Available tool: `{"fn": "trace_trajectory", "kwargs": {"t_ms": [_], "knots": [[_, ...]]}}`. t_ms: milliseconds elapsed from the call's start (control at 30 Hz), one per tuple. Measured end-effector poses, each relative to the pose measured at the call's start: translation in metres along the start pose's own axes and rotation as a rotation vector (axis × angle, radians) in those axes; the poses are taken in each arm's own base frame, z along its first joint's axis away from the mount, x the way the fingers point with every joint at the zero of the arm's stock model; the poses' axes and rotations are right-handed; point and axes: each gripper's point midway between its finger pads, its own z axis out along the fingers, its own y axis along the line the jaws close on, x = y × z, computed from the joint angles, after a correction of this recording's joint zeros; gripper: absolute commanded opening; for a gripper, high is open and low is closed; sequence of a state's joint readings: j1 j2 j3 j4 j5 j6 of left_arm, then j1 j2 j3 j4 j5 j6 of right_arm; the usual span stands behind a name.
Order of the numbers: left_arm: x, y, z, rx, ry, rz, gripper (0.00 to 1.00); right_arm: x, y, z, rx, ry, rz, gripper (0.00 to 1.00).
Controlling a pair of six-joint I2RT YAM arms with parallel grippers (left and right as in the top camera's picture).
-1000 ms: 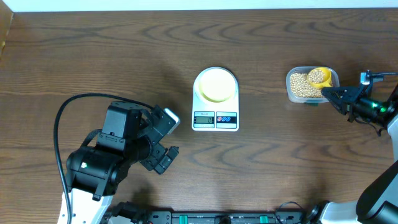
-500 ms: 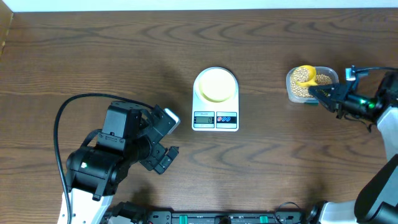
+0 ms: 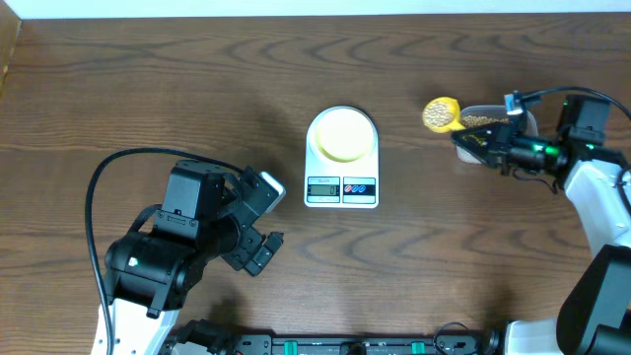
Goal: Scoop item into bowl and weigh 50g on scale
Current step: 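Carry the filled scoop with the right gripper over the yellow bowl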
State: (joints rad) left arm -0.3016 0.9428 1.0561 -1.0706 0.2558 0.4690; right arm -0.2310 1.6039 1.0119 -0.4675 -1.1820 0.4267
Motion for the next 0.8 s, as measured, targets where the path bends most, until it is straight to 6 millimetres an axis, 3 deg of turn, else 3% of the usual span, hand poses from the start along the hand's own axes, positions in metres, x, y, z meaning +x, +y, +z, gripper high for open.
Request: {"fn": "trace_trajectory", "kwargs": {"t_ms": [433, 800], "knots": [[0.000, 0.000, 0.000, 0.000, 0.000, 0.000, 0.98, 0.030, 0.030, 0.053, -0.036, 0.134, -0.073, 0.01], [0.000, 0.000, 0.000, 0.000, 0.000, 0.000, 0.98, 0.050, 0.037, 0.088, 0.015, 0.176, -0.170, 0.01]]}}
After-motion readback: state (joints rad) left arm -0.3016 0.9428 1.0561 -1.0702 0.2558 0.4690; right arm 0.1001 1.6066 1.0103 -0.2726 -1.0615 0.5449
